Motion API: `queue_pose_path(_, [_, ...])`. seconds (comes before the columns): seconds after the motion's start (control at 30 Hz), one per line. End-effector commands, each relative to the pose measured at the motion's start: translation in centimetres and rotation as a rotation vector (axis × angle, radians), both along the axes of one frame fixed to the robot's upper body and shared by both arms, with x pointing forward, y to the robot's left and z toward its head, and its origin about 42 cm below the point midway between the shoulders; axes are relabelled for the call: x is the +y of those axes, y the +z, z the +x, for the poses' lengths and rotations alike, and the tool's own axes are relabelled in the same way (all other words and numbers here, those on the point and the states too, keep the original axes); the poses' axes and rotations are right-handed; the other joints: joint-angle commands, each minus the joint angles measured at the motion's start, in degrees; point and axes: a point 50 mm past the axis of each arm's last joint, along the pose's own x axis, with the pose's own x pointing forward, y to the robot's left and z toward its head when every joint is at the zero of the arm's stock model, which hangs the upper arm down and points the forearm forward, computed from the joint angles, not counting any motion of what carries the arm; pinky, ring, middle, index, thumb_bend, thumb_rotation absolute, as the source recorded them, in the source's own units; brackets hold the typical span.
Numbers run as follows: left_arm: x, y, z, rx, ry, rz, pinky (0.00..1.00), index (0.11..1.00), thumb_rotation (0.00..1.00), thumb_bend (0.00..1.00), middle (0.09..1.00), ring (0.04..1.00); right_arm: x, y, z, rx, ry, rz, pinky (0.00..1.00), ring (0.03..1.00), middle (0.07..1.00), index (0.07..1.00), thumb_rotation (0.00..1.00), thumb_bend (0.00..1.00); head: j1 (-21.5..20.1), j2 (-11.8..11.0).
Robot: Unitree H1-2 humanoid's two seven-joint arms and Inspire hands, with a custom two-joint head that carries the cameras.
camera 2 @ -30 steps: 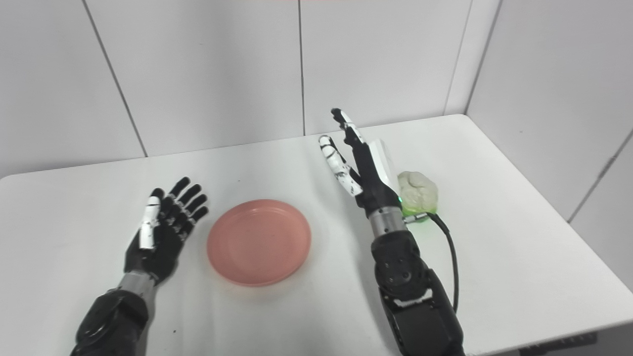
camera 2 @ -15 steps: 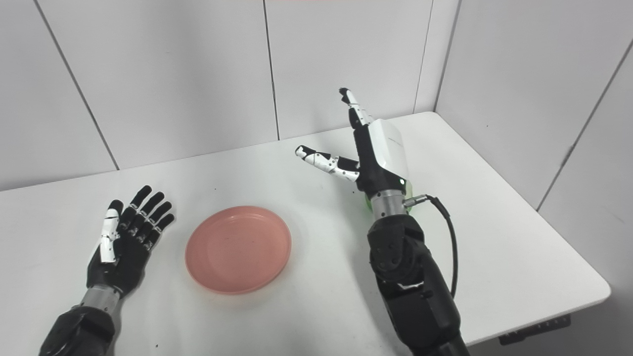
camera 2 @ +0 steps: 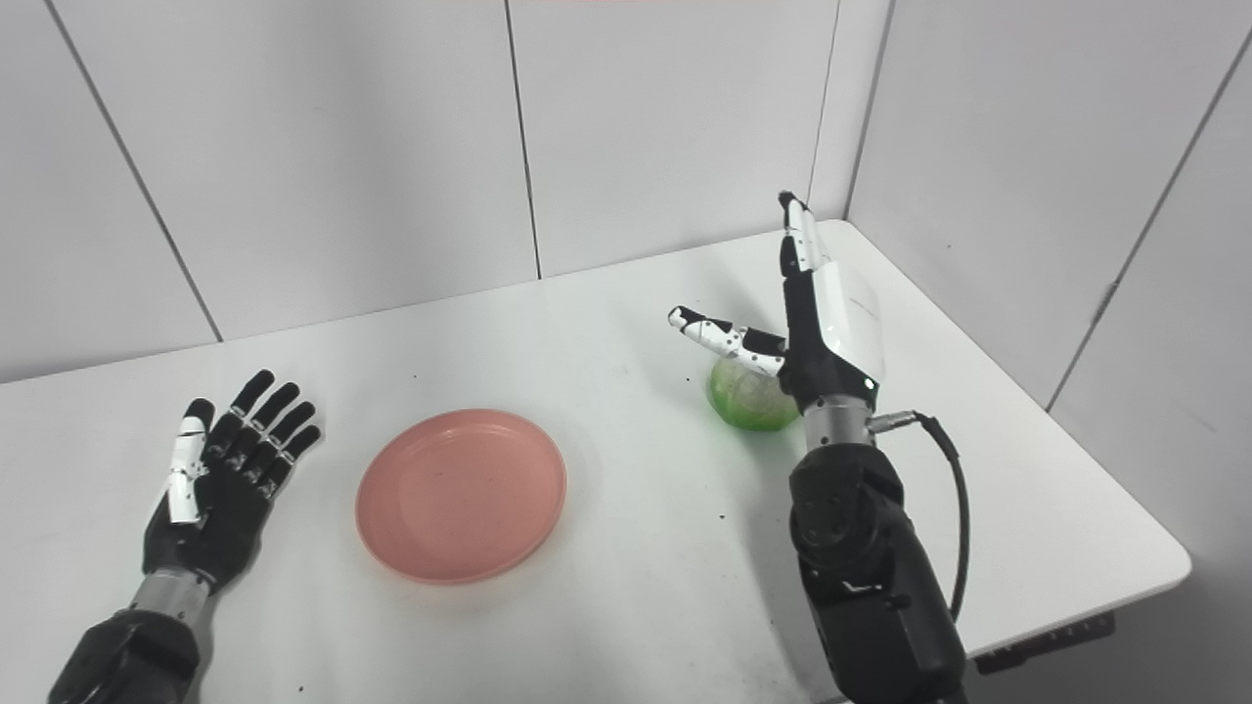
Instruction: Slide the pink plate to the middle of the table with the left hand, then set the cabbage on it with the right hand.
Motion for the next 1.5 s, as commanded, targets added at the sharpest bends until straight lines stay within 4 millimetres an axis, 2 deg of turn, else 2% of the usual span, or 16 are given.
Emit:
queue_pose_path(0.0, [1.1, -1.5, -0.6, 0.073, 0.015, 0.009, 0.88, 0.887, 1.00, 0.47, 0.887, 0.873, -0.9, 1.3, -0.1, -0.049, -0.030, -0.015, 0.81, 0.944, 1.000, 1.000, 0.60, 1.00, 0.01, 0.05])
queue_pose_path(0.43, [2.0, -1.4, -0.5, 0.089, 0.019, 0.003, 0.88, 0.884, 1.00, 0.46, 0.884, 0.877, -1.8, -1.1, -0.2, 0.041, -0.059, 0.018, 0.82, 0.959, 1.000, 1.000, 0.62, 1.00, -1.04, 0.83])
queue_pose_path(0.77, [2.5, -1.5, -0.5, 0.101, 0.017, 0.001, 0.88, 0.882, 1.00, 0.46, 0.882, 0.873, -2.0, -3.3, 0.9, 0.094, -0.079, 0.046, 0.82, 0.955, 1.000, 1.000, 0.61, 1.00, -1.57, 1.41])
queue_pose_path(1.47, [2.8, -1.3, -0.7, 0.109, 0.015, 0.000, 0.88, 0.881, 1.00, 0.46, 0.881, 0.872, -2.3, -5.0, 2.8, 0.172, -0.062, 0.072, 0.79, 0.938, 1.000, 1.000, 0.57, 1.00, -2.10, 2.34])
